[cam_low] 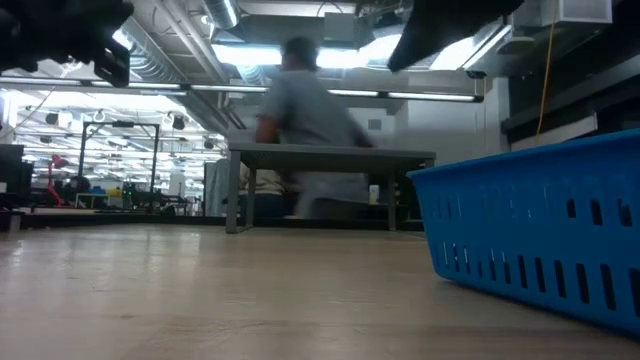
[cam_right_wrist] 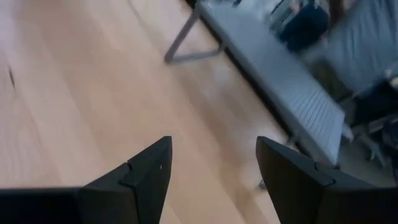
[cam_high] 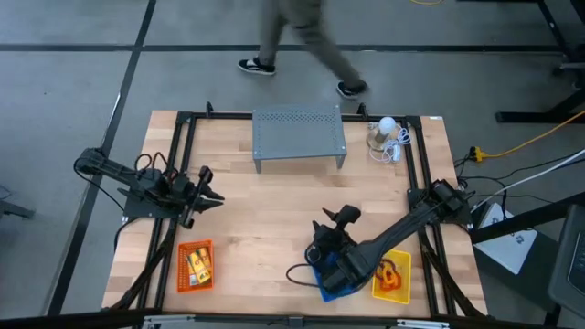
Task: Pick & Place Office Desk Supplies
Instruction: Put the orange bin onto the shelf
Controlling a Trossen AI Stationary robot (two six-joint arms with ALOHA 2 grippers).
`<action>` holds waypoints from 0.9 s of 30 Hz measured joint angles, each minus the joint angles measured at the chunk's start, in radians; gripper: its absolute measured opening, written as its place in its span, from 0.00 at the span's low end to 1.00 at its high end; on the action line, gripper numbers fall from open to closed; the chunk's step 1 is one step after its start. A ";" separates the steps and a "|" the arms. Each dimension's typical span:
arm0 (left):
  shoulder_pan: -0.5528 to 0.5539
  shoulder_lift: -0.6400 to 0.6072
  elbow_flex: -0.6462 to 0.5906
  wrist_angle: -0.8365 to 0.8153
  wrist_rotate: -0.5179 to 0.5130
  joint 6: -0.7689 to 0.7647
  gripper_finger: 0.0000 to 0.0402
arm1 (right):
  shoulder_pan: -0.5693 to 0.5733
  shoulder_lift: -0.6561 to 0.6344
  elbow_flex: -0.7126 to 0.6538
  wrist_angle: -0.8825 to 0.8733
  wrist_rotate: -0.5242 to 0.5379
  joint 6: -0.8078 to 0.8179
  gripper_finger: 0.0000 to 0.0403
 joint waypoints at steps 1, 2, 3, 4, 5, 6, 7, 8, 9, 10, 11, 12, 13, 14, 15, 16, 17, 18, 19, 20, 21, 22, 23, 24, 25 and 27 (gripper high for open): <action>0.000 0.000 0.000 -0.006 0.004 0.003 0.14 | -0.011 0.000 0.000 -0.005 -0.036 -0.002 0.58; 0.000 0.000 0.000 -0.025 0.003 0.010 0.14 | -0.024 0.000 0.000 -0.014 -0.082 -0.002 0.58; 0.000 0.000 0.000 -0.052 -0.003 0.022 0.14 | -0.036 0.000 0.000 -0.030 -0.132 0.003 0.58; 0.000 0.002 0.000 -0.076 -0.014 0.037 0.14 | -0.048 0.000 0.000 -0.055 -0.184 0.017 0.58; 0.000 0.002 0.000 -0.099 -0.033 0.051 0.14 | -0.058 0.000 0.000 -0.087 -0.237 0.048 0.58; 0.000 0.002 0.000 -0.115 -0.043 0.065 0.14 | -0.066 0.000 0.000 -0.123 -0.281 0.093 0.58; 0.000 0.002 0.000 -0.118 -0.055 0.077 0.14 | -0.070 0.000 0.000 -0.158 -0.315 0.144 0.58; 0.000 0.002 0.000 -0.118 -0.059 0.087 0.14 | -0.072 0.000 0.000 -0.193 -0.340 0.201 0.58; 0.000 0.002 0.000 -0.115 -0.060 0.098 0.14 | -0.072 0.000 0.000 -0.228 -0.351 0.264 0.58; 0.000 0.002 0.000 -0.110 -0.060 0.105 0.14 | -0.069 0.000 0.000 -0.266 -0.352 0.332 0.58; 0.000 0.002 0.000 -0.106 -0.060 0.112 0.14 | -0.066 0.000 0.000 -0.302 -0.351 0.407 0.58; 0.000 0.002 0.000 -0.106 -0.060 0.114 0.14 | -0.063 0.000 -0.003 -0.308 -0.352 0.477 0.58; 0.000 0.002 0.000 -0.106 -0.060 0.113 0.14 | -0.062 -0.004 -0.008 -0.297 -0.353 0.505 0.58; 0.000 0.002 0.000 -0.107 -0.060 0.111 0.14 | -0.063 -0.013 -0.015 -0.298 -0.370 0.525 0.58; 0.000 0.002 0.000 -0.107 -0.060 0.106 0.14 | -0.064 -0.022 -0.015 -0.302 -0.394 0.533 0.58; 0.000 0.002 0.000 -0.109 -0.060 0.092 0.14 | -0.070 -0.029 -0.010 -0.302 -0.414 0.530 0.58; 0.000 0.000 0.000 -0.111 -0.060 0.075 0.14 | -0.076 -0.035 -0.010 -0.303 -0.436 0.513 0.58; 0.000 -0.001 0.000 -0.112 -0.060 0.063 0.14 | -0.079 -0.038 -0.016 -0.300 -0.445 0.495 0.58; 0.000 0.002 0.000 -0.111 -0.061 0.057 0.14 | -0.081 -0.040 -0.020 -0.301 -0.453 0.477 0.58; 0.000 0.003 0.000 -0.112 -0.063 0.056 0.14 | -0.084 -0.043 -0.020 -0.303 -0.456 0.474 0.58; 0.000 0.003 0.000 -0.113 -0.064 0.056 0.14 | -0.086 -0.046 -0.019 -0.302 -0.456 0.474 0.58; 0.000 0.004 0.000 -0.114 -0.064 0.055 0.14 | -0.086 -0.048 -0.019 -0.303 -0.456 0.472 0.58; 0.000 0.008 0.001 -0.114 -0.064 0.057 0.14 | -0.083 -0.048 -0.019 -0.302 -0.464 0.465 0.58; 0.000 0.009 0.000 -0.114 -0.065 0.062 0.14 | -0.080 -0.047 -0.019 -0.301 -0.478 0.456 0.58; 0.000 0.009 0.001 -0.114 -0.065 0.071 0.14 | -0.076 -0.047 -0.019 -0.301 -0.498 0.453 0.58; 0.000 0.009 0.001 -0.113 -0.065 0.086 0.14 | -0.064 -0.044 -0.019 -0.301 -0.539 0.447 0.58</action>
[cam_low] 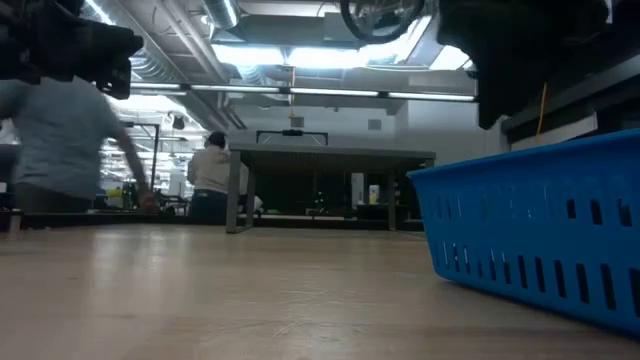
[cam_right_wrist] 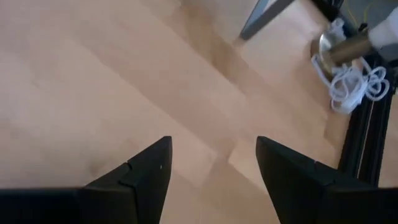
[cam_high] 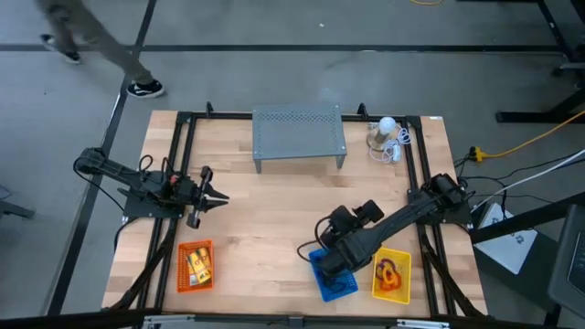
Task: Pick & Place Office Desk Supplies
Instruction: Put the orange bin onto the shelf
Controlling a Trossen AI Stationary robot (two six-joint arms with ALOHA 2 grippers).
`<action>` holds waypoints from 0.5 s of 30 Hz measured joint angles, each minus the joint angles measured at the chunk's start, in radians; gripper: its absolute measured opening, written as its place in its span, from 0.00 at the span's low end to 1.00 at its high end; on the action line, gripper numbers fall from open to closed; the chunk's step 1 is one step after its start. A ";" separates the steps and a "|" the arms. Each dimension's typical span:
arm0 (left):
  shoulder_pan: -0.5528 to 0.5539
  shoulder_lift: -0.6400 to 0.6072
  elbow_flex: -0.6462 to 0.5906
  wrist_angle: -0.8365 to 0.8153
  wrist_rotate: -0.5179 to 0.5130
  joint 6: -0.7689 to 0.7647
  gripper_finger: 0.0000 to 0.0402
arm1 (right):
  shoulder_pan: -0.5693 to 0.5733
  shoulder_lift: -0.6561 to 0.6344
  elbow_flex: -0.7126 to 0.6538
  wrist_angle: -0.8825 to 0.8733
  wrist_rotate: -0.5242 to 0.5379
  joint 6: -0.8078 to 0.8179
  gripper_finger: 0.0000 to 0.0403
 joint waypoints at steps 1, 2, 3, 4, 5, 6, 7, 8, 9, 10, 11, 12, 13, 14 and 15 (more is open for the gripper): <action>0.000 0.000 0.000 0.000 -0.001 0.004 0.14 | 0.009 0.002 0.000 0.003 -0.003 0.003 0.58; 0.000 0.000 0.000 0.000 -0.002 0.010 0.14 | 0.021 0.002 0.000 0.010 0.012 0.011 0.58; 0.000 0.000 0.000 0.000 -0.003 0.018 0.14 | 0.032 0.002 0.000 0.022 0.045 0.022 0.58; 0.000 0.000 0.000 0.000 -0.002 0.027 0.14 | 0.042 0.002 0.000 0.046 0.088 0.023 0.58; 0.000 0.000 0.000 0.000 -0.003 0.034 0.14 | 0.050 0.002 0.000 0.083 0.127 0.014 0.58; 0.000 0.000 0.000 0.001 -0.004 0.038 0.14 | 0.055 0.002 0.000 0.131 0.164 -0.011 0.58; 0.000 0.000 0.000 0.001 -0.005 0.042 0.14 | 0.058 0.002 0.000 0.180 0.202 -0.055 0.58; 0.000 0.000 0.000 0.001 -0.005 0.046 0.14 | 0.061 0.002 0.000 0.238 0.236 -0.116 0.58; 0.000 0.000 0.000 0.001 -0.006 0.048 0.14 | 0.061 0.002 0.000 0.312 0.264 -0.186 0.58; 0.000 0.000 0.000 0.000 -0.011 0.048 0.14 | 0.061 0.002 0.000 0.386 0.285 -0.268 0.58; 0.001 0.002 0.000 -0.006 -0.019 0.045 0.14 | 0.061 0.002 0.000 0.464 0.300 -0.349 0.58; 0.001 0.003 0.000 -0.023 -0.022 0.035 0.14 | 0.060 0.002 0.000 0.544 0.309 -0.431 0.58; 0.001 0.004 0.001 -0.051 -0.022 0.021 0.14 | 0.058 0.002 0.000 0.630 0.314 -0.511 0.58; 0.001 0.004 0.004 -0.092 -0.022 0.002 0.14 | 0.056 0.002 0.000 0.701 0.315 -0.583 0.58; 0.001 0.005 0.012 -0.149 -0.022 -0.022 0.14 | 0.054 0.002 0.000 0.772 0.315 -0.650 0.58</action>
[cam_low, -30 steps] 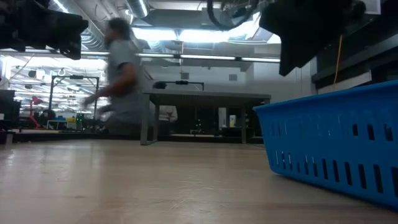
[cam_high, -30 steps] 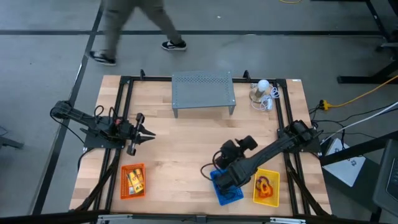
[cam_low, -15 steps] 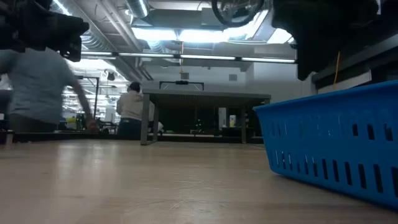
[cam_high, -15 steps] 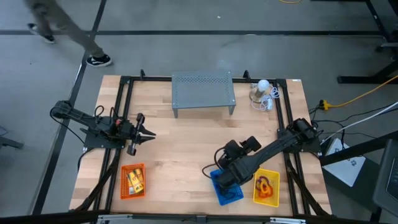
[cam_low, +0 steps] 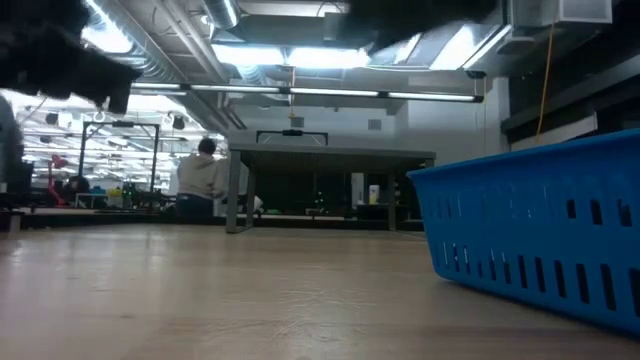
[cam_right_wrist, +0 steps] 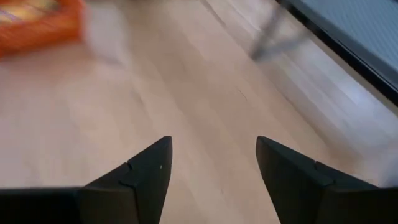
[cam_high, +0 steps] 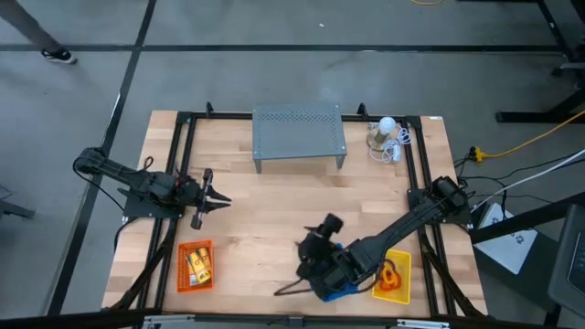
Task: Pick & Place Office Desk Supplies
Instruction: Put the orange bin onto the shelf
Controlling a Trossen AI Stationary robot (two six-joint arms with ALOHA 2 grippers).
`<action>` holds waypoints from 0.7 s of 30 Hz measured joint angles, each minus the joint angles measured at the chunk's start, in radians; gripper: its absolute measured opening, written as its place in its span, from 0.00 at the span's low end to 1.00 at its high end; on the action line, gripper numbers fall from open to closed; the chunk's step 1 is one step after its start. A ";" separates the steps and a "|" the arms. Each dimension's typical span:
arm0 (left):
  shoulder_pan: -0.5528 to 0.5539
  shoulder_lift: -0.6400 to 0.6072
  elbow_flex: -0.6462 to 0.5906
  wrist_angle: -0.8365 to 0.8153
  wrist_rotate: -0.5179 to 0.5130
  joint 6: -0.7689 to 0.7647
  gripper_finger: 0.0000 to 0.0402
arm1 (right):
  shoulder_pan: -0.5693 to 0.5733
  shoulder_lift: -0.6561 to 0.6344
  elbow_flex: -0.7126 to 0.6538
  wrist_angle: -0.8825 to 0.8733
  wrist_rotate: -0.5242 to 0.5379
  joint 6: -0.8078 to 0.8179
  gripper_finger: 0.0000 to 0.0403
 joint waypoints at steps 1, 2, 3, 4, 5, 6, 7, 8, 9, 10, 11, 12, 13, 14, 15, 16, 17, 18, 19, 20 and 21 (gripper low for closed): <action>0.000 0.002 0.011 -0.059 0.000 -0.030 0.14 | -0.003 0.000 0.000 0.058 -0.001 -0.059 0.58; 0.000 0.002 0.024 -0.112 0.001 -0.061 0.14 | -0.007 0.000 0.000 0.102 -0.005 -0.108 0.58; 0.000 0.003 0.037 -0.168 0.001 -0.094 0.14 | -0.010 0.000 0.001 0.130 -0.013 -0.144 0.58; 0.000 0.007 0.050 -0.218 0.001 -0.129 0.14 | -0.013 0.000 0.001 0.142 -0.024 -0.166 0.58; 0.000 0.009 0.063 -0.266 0.002 -0.164 0.14 | -0.015 0.000 0.001 0.140 -0.030 -0.174 0.58; 0.000 0.012 0.075 -0.305 0.005 -0.195 0.14 | -0.015 0.000 0.001 0.134 -0.033 -0.174 0.58; -0.002 0.015 0.083 -0.327 0.011 -0.228 0.14 | -0.016 0.000 0.001 0.126 -0.038 -0.173 0.58; -0.007 0.018 0.091 -0.336 0.031 -0.259 0.14 | -0.015 0.000 0.001 0.119 -0.038 -0.173 0.58; -0.012 0.020 0.100 -0.343 0.061 -0.274 0.14 | -0.015 0.000 0.001 0.113 -0.039 -0.173 0.58; -0.018 0.023 0.111 -0.353 0.094 -0.283 0.14 | -0.015 0.000 0.001 0.109 -0.039 -0.173 0.58; -0.024 0.028 0.125 -0.367 0.118 -0.290 0.14 | -0.015 0.000 0.001 0.107 -0.041 -0.173 0.58; -0.029 0.034 0.144 -0.392 0.134 -0.298 0.14 | -0.015 0.000 0.001 0.104 -0.041 -0.173 0.58; -0.032 0.039 0.165 -0.425 0.140 -0.311 0.14 | -0.015 0.000 0.001 0.103 -0.042 -0.173 0.58; -0.036 0.046 0.179 -0.444 0.140 -0.333 0.14 | -0.015 0.000 0.001 0.102 -0.042 -0.173 0.58; -0.040 0.050 0.189 -0.450 0.140 -0.354 0.14 | -0.015 0.000 0.001 0.102 -0.042 -0.173 0.58; -0.044 0.056 0.200 -0.457 0.152 -0.376 0.14 | -0.015 0.000 0.001 0.102 -0.045 -0.173 0.58; -0.049 0.062 0.211 -0.465 0.166 -0.397 0.15 | -0.016 0.000 0.001 0.102 -0.049 -0.173 0.58; -0.054 0.071 0.221 -0.472 0.165 -0.419 0.16 | -0.016 0.000 0.001 0.101 -0.050 -0.173 0.58; -0.057 0.080 0.226 -0.472 0.148 -0.447 0.17 | -0.016 0.000 0.001 0.099 -0.050 -0.173 0.58; -0.063 0.089 0.227 -0.468 0.128 -0.478 0.19 | -0.016 0.000 0.001 0.099 -0.050 -0.173 0.58; -0.068 0.098 0.227 -0.470 0.106 -0.510 0.20 | -0.016 0.000 0.001 0.099 -0.050 -0.173 0.58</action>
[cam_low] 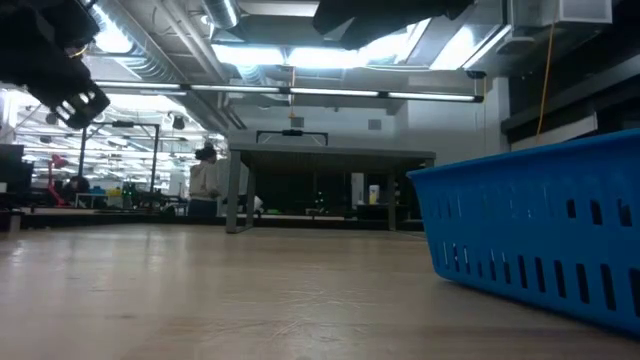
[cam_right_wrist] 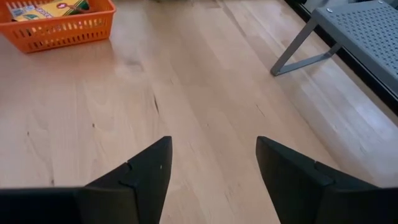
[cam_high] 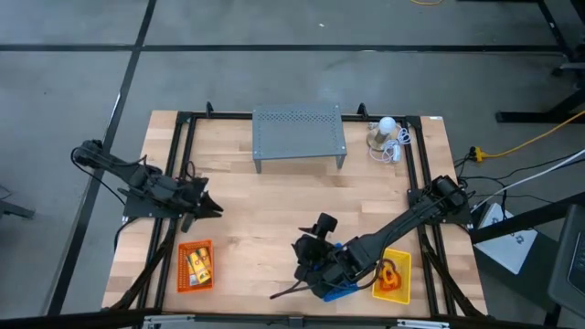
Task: Pick & Place Office Desk Supplies
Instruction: Put the orange bin onto the shelf
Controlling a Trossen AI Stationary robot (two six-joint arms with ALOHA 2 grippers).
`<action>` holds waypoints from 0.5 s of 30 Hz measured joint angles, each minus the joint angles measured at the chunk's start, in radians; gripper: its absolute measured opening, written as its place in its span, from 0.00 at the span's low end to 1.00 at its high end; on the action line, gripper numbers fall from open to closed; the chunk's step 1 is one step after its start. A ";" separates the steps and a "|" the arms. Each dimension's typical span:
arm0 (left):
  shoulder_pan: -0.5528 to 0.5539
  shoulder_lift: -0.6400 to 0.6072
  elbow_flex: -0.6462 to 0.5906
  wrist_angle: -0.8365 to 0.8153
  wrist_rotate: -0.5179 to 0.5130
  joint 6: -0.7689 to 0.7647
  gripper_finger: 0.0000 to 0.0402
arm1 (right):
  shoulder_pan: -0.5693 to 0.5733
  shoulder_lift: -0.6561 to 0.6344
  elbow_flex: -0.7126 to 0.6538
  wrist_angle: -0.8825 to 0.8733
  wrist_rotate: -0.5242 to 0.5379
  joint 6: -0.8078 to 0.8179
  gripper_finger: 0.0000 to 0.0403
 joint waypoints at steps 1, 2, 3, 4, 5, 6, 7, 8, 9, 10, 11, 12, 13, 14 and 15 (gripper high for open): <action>-0.006 0.011 -0.001 -0.003 -0.018 -0.033 0.22 | 0.000 0.000 0.000 0.000 -0.001 0.000 0.58; -0.014 0.026 -0.005 -0.002 -0.022 -0.061 0.23 | 0.000 0.000 0.000 -0.002 -0.003 0.000 0.58; -0.022 0.040 -0.009 -0.004 -0.019 -0.089 0.25 | 0.000 0.000 0.000 -0.005 -0.004 0.000 0.58; -0.033 0.054 -0.010 -0.012 -0.015 -0.124 0.26 | 0.001 0.000 0.000 -0.006 -0.006 0.000 0.58; -0.045 0.071 -0.010 -0.016 -0.009 -0.165 0.27 | 0.002 0.000 0.000 -0.006 -0.012 0.001 0.58; -0.057 0.088 -0.010 -0.015 -0.001 -0.203 0.28 | 0.003 0.000 0.000 -0.006 -0.018 0.002 0.58; -0.073 0.106 -0.010 -0.004 0.006 -0.238 0.29 | 0.003 0.000 0.000 -0.006 -0.024 0.003 0.58; -0.091 0.122 -0.010 0.015 0.011 -0.266 0.30 | 0.003 0.000 0.000 -0.006 -0.026 0.003 0.58; -0.109 0.136 -0.010 0.036 0.008 -0.289 0.31 | 0.003 0.000 0.000 -0.006 -0.026 0.003 0.58; -0.127 0.149 -0.005 0.049 0.001 -0.299 0.31 | 0.003 0.000 0.000 -0.006 -0.026 0.002 0.58; -0.145 0.164 0.005 0.055 -0.017 -0.301 0.32 | 0.003 0.000 0.000 -0.006 -0.026 -0.001 0.58; -0.160 0.178 0.020 0.053 -0.047 -0.304 0.32 | 0.003 0.000 0.000 -0.007 -0.027 -0.006 0.58; -0.176 0.189 0.039 0.042 -0.076 -0.308 0.32 | 0.003 0.000 0.000 -0.007 -0.027 -0.009 0.58; -0.190 0.200 0.059 0.018 -0.089 -0.310 0.32 | 0.003 0.000 0.000 -0.008 -0.028 -0.012 0.58; -0.203 0.212 0.082 -0.022 -0.093 -0.311 0.32 | 0.004 0.000 0.000 -0.008 -0.030 -0.013 0.58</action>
